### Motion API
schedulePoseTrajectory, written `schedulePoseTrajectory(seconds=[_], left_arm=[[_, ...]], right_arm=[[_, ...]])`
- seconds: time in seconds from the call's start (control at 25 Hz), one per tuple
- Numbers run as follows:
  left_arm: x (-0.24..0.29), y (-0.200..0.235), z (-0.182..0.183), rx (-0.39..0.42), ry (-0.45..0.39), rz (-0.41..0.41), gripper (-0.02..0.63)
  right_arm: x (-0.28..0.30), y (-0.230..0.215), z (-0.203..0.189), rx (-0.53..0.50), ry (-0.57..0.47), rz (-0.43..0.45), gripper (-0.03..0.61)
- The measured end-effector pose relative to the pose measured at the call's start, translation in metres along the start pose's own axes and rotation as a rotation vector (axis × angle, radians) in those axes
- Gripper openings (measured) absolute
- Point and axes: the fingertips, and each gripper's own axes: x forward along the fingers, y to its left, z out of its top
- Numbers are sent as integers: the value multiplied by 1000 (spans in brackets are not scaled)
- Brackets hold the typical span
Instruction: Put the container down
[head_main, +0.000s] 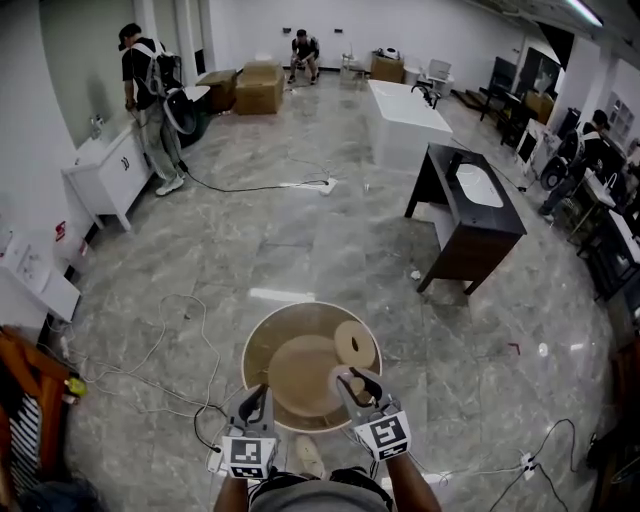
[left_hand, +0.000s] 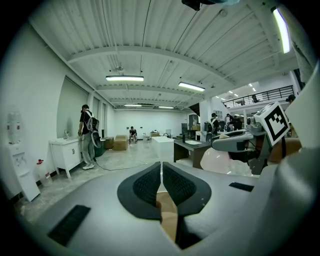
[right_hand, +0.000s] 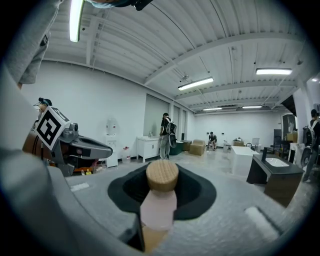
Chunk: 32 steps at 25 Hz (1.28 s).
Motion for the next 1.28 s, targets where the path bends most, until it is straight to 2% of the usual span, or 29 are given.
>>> schedulePoseTrajectory(seconds=[0.32, 0.56, 1.0, 1.16, 1.28], left_arm=[[19, 42, -1, -30, -13, 59, 29], [34, 63, -15, -52, 9, 104, 29], [76, 103, -70, -133, 75, 228, 29], [98, 119, -95, -182, 107, 281, 29], [113, 129, -118, -189, 119, 308, 29]], right_arm=[[56, 5, 5, -17, -3, 63, 117], [95, 12, -3, -10, 13, 130, 117], [187, 26, -52, -64, 67, 299, 117], [224, 27, -77, -64, 66, 349, 117], [247, 27, -97, -69, 97, 387, 117]])
